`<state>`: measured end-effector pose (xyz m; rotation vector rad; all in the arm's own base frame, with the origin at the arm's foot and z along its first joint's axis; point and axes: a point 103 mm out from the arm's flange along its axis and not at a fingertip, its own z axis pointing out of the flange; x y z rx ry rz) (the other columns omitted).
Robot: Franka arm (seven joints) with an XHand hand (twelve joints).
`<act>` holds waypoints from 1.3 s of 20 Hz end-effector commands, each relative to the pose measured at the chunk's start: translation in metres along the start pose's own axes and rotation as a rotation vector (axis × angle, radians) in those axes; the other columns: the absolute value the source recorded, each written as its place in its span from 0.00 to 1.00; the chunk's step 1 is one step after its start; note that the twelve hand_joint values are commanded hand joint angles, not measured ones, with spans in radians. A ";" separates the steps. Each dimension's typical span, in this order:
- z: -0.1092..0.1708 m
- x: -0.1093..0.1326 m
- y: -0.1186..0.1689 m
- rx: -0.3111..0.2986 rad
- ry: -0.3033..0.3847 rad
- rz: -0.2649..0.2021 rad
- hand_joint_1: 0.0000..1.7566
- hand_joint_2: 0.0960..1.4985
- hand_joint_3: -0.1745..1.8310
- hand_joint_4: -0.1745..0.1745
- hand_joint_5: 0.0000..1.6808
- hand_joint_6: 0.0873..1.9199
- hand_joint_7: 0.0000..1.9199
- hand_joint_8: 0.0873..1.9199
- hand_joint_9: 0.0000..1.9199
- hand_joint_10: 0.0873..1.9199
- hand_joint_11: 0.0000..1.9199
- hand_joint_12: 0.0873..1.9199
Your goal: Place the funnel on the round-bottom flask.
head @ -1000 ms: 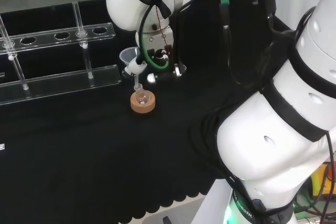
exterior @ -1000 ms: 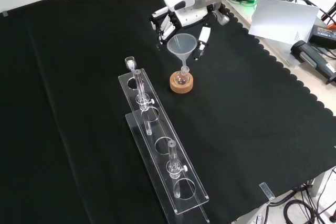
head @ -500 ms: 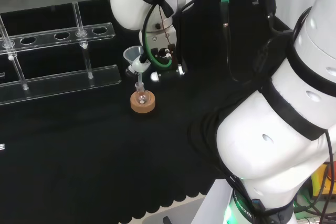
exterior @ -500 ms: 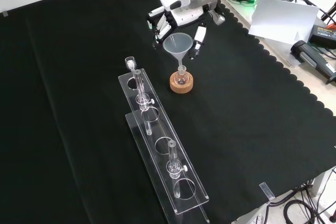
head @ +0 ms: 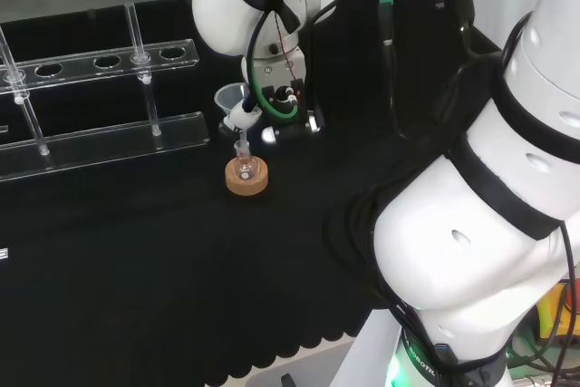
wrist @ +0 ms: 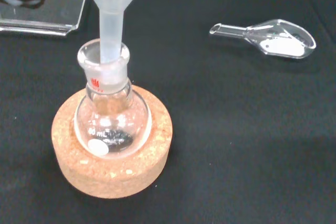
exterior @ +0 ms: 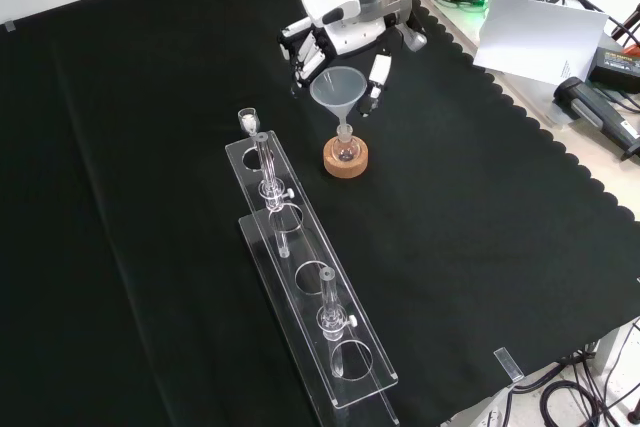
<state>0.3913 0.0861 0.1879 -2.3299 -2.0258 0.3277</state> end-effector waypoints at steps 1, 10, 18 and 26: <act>0.009 0.003 0.001 0.009 -0.002 0.002 0.47 0.45 0.45 0.65 0.47 0.20 0.53 0.21 0.43 0.13 0.00 0.71; 0.023 0.000 0.005 0.028 0.005 0.002 0.47 0.45 0.45 0.65 0.47 0.21 0.53 0.21 0.43 0.13 0.00 0.71; 0.030 -0.001 0.006 0.042 0.012 -0.002 0.47 0.45 0.45 0.65 0.46 0.21 0.53 0.21 0.43 0.13 0.00 0.71; 0.036 0.011 0.004 0.058 0.000 0.005 0.47 0.45 0.45 0.65 0.46 0.21 0.53 0.21 0.43 0.13 0.00 0.71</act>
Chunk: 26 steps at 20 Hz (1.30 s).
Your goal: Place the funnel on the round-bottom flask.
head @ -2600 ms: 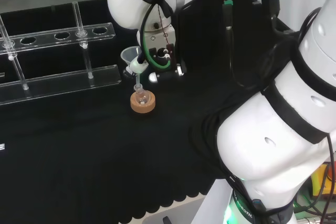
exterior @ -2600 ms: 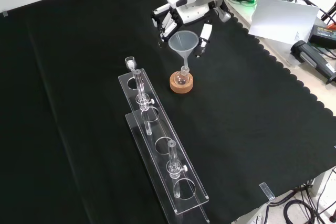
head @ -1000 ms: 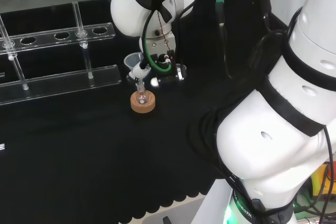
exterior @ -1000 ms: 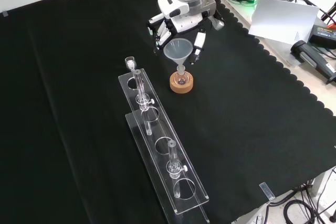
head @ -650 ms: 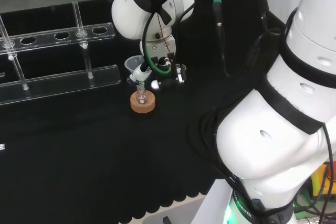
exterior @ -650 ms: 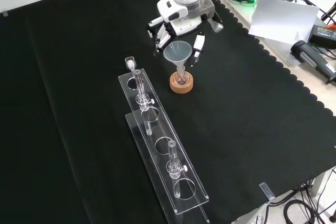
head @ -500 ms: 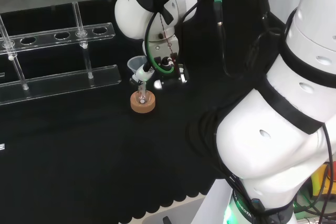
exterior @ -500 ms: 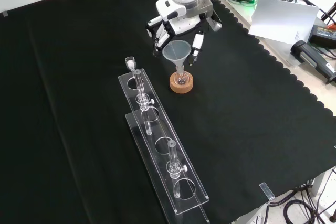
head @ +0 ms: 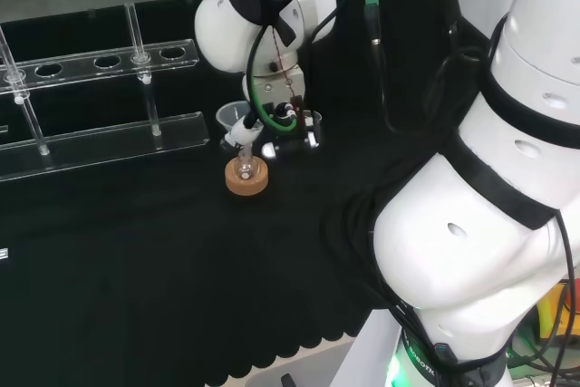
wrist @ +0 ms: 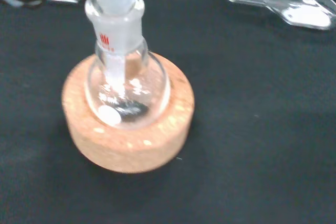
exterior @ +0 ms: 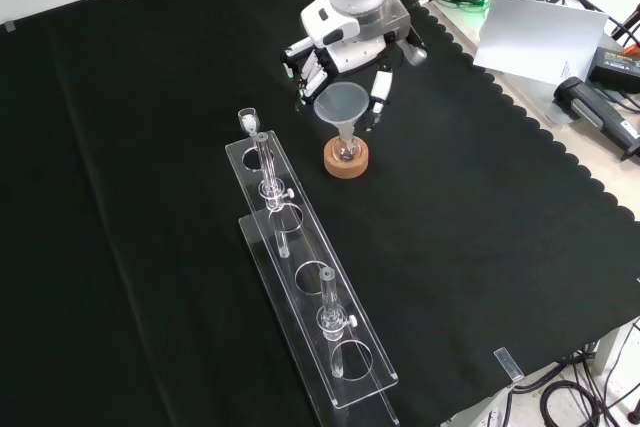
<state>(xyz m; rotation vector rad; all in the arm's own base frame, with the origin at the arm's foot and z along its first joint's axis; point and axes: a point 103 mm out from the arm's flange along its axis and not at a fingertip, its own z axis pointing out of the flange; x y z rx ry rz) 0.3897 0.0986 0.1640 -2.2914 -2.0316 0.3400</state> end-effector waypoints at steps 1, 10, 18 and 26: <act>0.014 -0.005 0.004 0.037 -0.006 0.028 0.47 0.45 0.45 0.65 0.46 0.21 0.53 0.21 0.43 0.13 0.00 0.71; 0.018 -0.016 0.003 0.047 0.001 0.020 0.47 0.45 0.45 0.65 0.46 0.21 0.53 0.21 0.43 0.13 0.00 0.71; 0.017 -0.003 0.002 0.041 -0.006 0.017 0.47 0.45 0.45 0.65 0.46 0.21 0.53 0.21 0.43 0.13 0.00 0.71; 0.017 -0.014 0.006 0.046 -0.008 0.017 0.47 0.45 0.45 0.65 0.46 0.22 0.53 0.21 0.43 0.13 0.00 0.71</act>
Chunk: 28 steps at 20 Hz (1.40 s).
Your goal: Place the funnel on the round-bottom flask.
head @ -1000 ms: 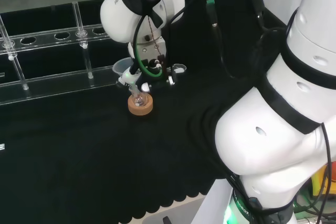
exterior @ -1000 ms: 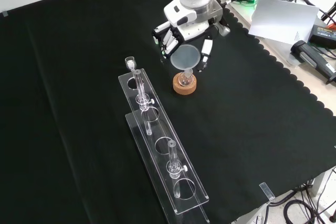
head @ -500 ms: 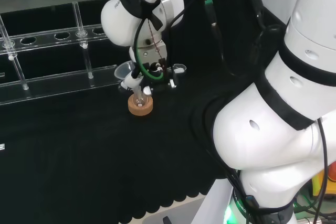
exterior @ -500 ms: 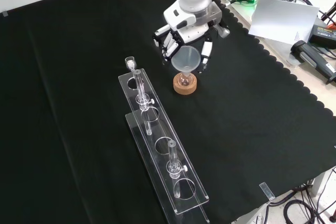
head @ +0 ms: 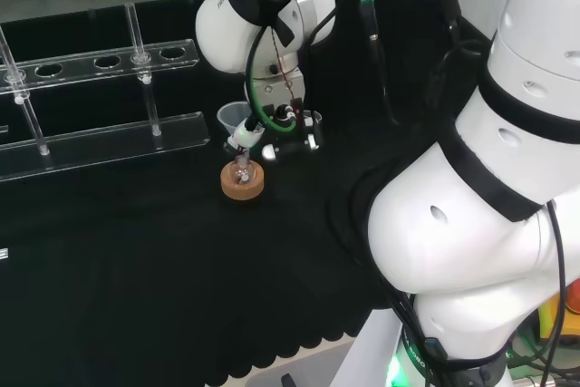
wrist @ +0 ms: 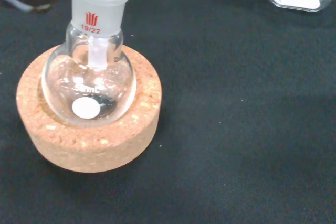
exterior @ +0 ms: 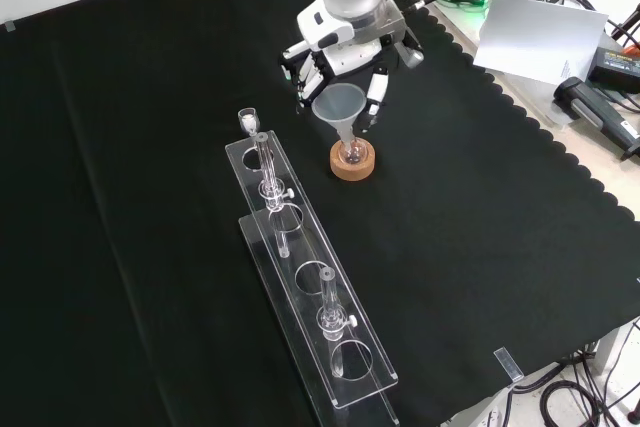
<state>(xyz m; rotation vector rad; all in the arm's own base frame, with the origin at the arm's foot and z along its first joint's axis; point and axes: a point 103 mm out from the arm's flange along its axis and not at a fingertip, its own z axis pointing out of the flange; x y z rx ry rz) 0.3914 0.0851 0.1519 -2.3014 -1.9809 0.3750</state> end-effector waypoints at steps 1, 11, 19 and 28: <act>0.005 -0.002 0.000 0.012 -0.005 -0.010 0.47 0.45 0.45 0.65 0.46 0.22 0.53 0.21 0.43 0.13 0.00 0.71; 0.006 -0.006 -0.002 0.025 -0.004 -0.028 0.46 0.45 0.46 0.66 0.46 0.22 0.53 0.21 0.43 0.13 0.00 0.70; 0.001 -0.014 -0.007 0.051 -0.015 -0.051 0.36 0.40 0.40 0.67 0.35 0.15 0.46 0.18 0.41 0.13 0.00 0.67; -0.004 -0.007 -0.014 0.044 -0.029 -0.049 0.30 0.41 0.30 0.64 0.26 0.00 0.35 0.13 0.33 0.17 0.00 0.65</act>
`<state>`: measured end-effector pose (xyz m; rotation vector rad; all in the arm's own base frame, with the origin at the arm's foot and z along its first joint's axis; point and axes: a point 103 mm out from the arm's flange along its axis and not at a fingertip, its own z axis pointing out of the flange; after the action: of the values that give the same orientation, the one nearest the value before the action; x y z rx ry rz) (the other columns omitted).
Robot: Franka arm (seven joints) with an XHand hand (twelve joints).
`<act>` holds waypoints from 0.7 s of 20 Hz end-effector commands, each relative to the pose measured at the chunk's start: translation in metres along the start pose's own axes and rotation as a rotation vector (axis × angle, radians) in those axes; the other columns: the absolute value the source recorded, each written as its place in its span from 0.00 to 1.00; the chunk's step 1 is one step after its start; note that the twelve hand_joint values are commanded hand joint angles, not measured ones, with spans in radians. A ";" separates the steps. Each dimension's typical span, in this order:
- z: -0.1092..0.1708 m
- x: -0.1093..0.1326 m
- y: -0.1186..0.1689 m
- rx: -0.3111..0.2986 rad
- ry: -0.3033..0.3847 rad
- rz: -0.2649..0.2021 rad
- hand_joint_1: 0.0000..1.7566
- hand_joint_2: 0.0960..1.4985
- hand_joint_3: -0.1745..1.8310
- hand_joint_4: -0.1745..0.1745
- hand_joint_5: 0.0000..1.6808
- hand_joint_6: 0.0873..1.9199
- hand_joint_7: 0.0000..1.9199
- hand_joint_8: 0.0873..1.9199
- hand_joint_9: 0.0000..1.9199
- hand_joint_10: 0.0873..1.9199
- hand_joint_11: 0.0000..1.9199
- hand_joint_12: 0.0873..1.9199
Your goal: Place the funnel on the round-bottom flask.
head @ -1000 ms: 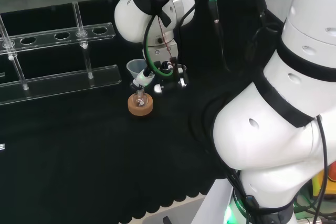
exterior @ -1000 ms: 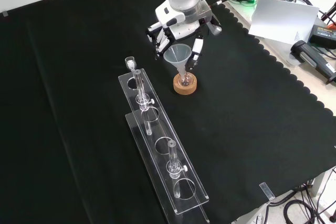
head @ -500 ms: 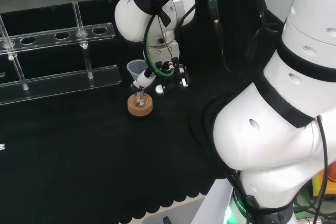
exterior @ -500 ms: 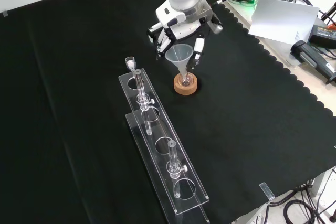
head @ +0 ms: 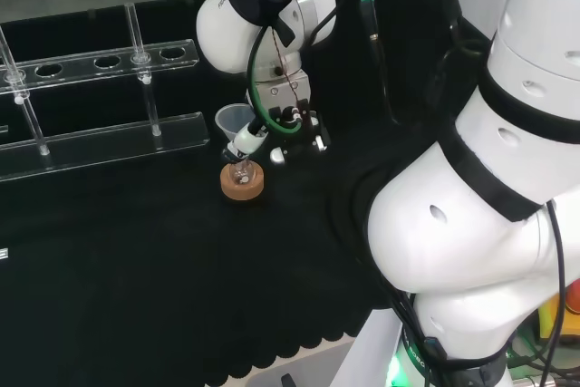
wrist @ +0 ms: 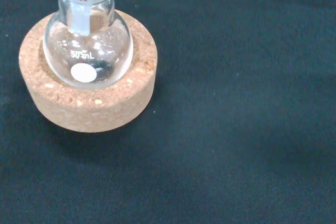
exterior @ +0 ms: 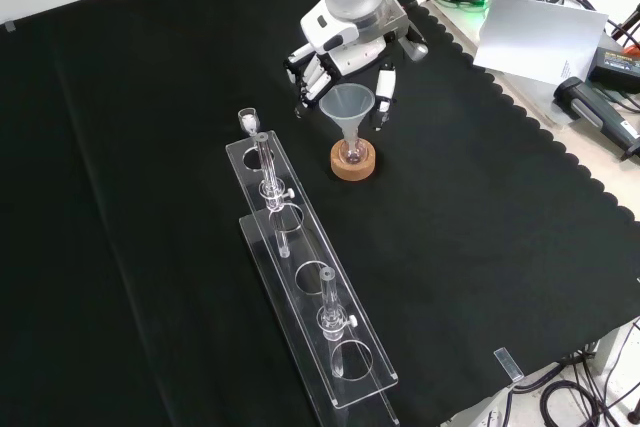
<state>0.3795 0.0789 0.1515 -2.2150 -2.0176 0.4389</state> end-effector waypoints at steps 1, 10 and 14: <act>-0.009 0.002 -0.005 -0.008 -0.012 0.009 0.30 0.41 0.30 0.64 0.25 0.00 0.34 0.13 0.33 0.17 0.00 0.65; -0.017 0.004 -0.010 -0.009 -0.041 0.005 0.28 0.41 0.25 0.64 0.12 0.00 0.20 0.13 0.22 0.25 0.00 0.62; -0.024 0.005 -0.014 -0.021 -0.041 0.007 0.27 0.41 0.24 0.64 0.07 0.00 0.14 0.15 0.18 0.28 0.00 0.61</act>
<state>0.3756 0.0860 0.1733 -2.2391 -2.0422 0.4740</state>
